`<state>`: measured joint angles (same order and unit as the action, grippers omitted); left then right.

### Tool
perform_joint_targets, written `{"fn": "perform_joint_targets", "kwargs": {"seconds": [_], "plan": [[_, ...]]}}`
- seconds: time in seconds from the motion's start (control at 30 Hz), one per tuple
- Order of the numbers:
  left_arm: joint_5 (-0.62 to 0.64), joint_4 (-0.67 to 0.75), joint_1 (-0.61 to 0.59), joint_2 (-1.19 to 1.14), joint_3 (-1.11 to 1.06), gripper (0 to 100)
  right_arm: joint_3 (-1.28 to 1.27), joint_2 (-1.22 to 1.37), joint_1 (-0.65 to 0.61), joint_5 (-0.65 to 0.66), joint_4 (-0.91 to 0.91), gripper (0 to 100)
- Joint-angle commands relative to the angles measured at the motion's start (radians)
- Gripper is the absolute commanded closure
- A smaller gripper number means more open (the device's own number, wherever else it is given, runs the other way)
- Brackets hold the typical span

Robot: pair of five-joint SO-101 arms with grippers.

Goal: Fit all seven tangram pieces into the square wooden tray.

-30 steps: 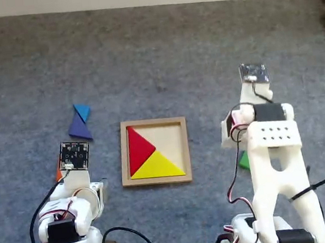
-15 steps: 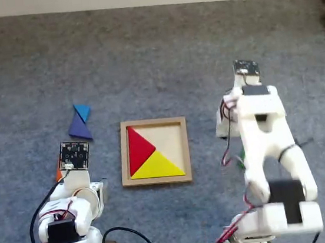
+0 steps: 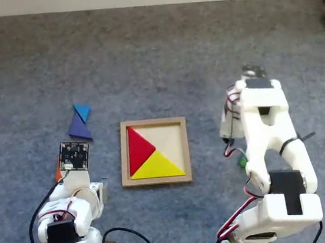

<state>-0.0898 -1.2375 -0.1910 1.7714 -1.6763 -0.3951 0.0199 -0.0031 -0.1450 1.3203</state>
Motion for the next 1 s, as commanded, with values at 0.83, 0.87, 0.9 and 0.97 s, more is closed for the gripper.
{"fn": "perform_joint_targets", "kwargs": {"seconds": [0.83, 0.87, 0.9, 0.97], "plan": [[0.009, -0.005, -0.005, 0.05, -0.021, 79, -0.246, 0.042, 0.093, 0.153, -0.24, 95.8], [0.009, -0.005, -0.005, 0.05, -0.021, 79, -0.246, 0.016, 0.091, 0.167, -0.24, 98.0], [0.009, -0.005, -0.005, 0.05, -0.021, 79, -0.249, -0.012, 0.091, 0.176, -0.24, 99.5], [0.009, -0.005, -0.005, 0.05, -0.021, 79, -0.254, -0.076, 0.091, 0.18, -0.239, 99.4]]}}
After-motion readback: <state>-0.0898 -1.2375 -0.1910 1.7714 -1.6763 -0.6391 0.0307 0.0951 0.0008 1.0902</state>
